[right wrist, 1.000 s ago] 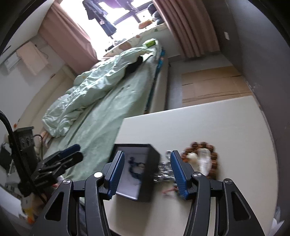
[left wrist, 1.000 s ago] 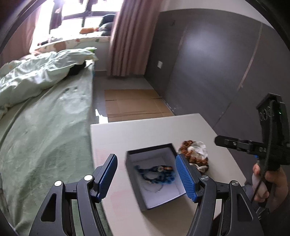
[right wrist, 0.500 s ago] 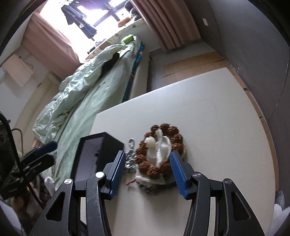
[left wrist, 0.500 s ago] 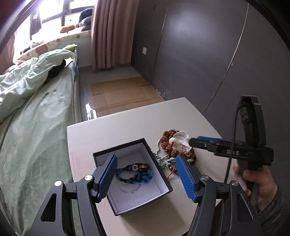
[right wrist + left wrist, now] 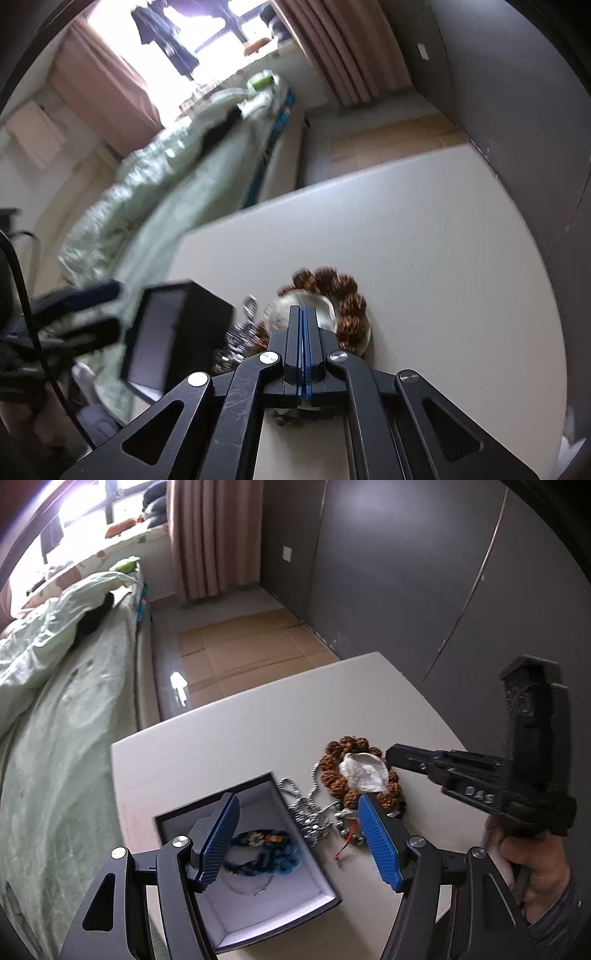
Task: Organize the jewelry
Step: 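Grasp the white cloth on the brown bead bracelet with the right gripper, then lift the white cloth away from the bracelet with the right gripper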
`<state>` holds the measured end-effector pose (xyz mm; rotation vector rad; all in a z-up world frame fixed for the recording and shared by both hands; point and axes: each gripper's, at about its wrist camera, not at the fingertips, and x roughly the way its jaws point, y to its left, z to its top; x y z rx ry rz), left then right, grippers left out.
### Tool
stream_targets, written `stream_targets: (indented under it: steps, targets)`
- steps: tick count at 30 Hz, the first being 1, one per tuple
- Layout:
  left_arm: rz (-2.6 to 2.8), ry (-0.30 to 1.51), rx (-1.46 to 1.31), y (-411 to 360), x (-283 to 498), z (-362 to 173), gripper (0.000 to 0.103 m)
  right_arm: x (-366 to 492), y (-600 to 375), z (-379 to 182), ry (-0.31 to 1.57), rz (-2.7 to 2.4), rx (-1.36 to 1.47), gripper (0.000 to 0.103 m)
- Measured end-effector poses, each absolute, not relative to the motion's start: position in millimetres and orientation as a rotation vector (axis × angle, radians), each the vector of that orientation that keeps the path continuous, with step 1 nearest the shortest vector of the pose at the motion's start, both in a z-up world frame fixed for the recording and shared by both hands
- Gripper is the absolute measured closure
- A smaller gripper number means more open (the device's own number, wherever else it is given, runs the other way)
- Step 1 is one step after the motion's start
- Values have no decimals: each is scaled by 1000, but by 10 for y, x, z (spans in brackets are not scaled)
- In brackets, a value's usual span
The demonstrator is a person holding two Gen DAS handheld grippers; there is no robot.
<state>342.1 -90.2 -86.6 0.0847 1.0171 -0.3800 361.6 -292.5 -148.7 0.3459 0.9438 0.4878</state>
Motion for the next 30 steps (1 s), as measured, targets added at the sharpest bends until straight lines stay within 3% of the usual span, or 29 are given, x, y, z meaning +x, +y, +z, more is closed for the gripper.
stream_targets:
  steps: [8,10,11,22,24,27,30]
  targets:
    - [-355,1045,115,-1019,3571,-928,36,3595,-3124,-1446,936,549,445,97]
    - [-343,1039,108,-980,3576,-892,36,3605,-3071,-1441,943,560,422,60]
    - [-335,1034,105,-949,3577,-868,36,3596,-3031,-1426,934,556,396,57]
    - [-281,1009,64,-650,3501,-687,36,3727,-2685,-1613,1023,547,265,59]
    - [-282,1008,64,-637,3472,-678,36,3736,-2660,-1681,1050,540,259,69]
    - [-293,1005,64,-638,3434,-663,36,3728,-2689,-1709,1060,531,263,97]
    - [-303,1005,71,-677,3410,-654,36,3696,-2810,-1733,1067,537,334,98]
